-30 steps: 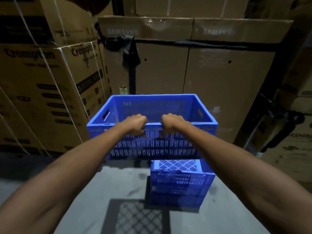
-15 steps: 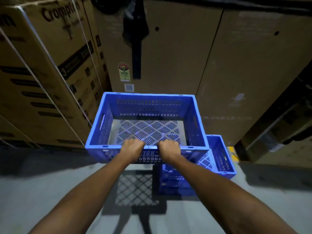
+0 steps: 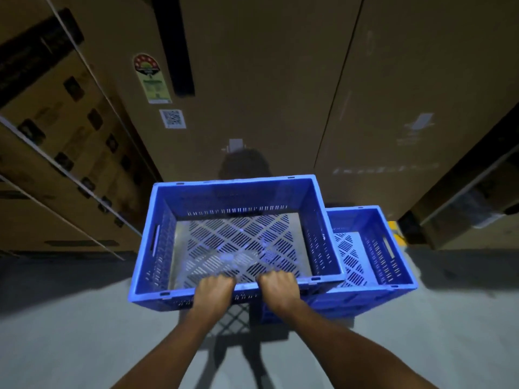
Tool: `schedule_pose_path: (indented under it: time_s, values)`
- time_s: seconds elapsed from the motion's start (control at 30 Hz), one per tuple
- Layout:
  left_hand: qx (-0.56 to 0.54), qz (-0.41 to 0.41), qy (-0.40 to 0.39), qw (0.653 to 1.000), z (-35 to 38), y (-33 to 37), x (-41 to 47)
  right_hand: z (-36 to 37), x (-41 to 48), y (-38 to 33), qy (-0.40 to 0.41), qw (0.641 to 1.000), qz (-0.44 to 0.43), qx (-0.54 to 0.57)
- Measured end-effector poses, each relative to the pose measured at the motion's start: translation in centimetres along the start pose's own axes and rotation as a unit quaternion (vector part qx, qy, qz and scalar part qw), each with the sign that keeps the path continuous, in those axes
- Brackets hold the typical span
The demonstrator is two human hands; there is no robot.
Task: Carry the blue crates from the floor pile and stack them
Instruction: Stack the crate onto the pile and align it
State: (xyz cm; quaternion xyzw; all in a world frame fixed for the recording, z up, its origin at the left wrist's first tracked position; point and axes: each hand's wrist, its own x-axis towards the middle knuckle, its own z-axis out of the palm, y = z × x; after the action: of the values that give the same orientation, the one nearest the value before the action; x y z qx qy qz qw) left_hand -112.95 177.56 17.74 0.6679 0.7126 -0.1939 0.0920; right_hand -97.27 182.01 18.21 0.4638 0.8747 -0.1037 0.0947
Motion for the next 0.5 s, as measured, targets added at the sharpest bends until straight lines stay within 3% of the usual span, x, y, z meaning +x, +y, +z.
schedule_pose_path:
  time_s: [0.5]
  values:
    - [0.003,0.041,-0.015,0.999,-1.4,3.8,3.9,0.4,0.7,5.6,-0.011,1.0,0.027,0.001]
